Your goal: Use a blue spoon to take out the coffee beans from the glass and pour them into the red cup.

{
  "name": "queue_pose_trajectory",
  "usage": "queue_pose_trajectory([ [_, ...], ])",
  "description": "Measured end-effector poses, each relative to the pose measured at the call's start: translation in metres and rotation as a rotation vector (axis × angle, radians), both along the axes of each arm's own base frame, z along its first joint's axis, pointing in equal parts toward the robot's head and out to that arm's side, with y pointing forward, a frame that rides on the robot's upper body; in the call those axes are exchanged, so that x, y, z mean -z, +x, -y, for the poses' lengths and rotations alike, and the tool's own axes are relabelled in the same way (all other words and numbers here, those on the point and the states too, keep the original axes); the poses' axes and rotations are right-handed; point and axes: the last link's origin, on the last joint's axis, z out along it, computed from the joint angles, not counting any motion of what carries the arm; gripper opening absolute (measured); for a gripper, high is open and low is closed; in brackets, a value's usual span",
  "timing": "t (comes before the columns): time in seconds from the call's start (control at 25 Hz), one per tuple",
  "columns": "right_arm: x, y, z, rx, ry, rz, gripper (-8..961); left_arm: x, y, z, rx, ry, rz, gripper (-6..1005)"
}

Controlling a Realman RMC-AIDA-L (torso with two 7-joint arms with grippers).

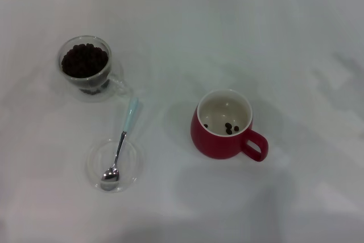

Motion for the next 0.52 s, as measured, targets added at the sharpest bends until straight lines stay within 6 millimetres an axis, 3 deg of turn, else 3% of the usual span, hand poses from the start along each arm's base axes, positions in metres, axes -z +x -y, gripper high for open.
queue_pose_trajectory([
  [0.52,-0.014,0.005,0.010,0.007,0.067,-0.058,641,-0.005,-0.005,0.004,-0.014,0.009,-0.044,397],
])
